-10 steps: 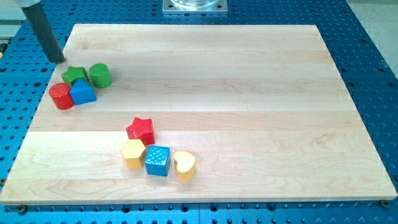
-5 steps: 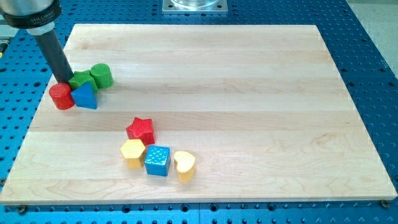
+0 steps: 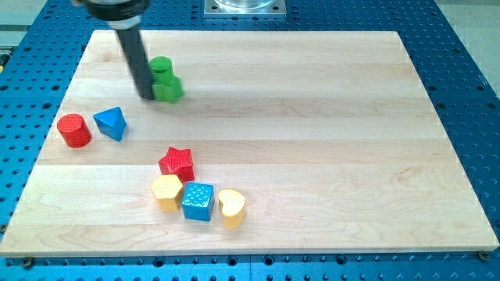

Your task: Push the green star diagonal to the red star

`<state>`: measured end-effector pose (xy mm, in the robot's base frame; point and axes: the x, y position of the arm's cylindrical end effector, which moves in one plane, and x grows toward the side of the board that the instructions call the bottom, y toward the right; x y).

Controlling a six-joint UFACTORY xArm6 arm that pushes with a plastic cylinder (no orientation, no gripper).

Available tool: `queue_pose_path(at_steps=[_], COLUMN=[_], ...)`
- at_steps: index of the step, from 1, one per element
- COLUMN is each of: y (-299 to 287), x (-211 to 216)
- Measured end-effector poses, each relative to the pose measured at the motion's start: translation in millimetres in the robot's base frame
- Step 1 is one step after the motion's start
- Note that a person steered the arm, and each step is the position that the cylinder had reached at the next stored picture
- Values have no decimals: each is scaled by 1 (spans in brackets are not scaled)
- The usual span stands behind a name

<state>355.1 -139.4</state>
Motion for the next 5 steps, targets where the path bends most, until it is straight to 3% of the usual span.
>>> queue_pose_path(at_steps=[1,2,3,4,5], y=[46,31,51,128,107], x=[14,48,11,-18,-15])
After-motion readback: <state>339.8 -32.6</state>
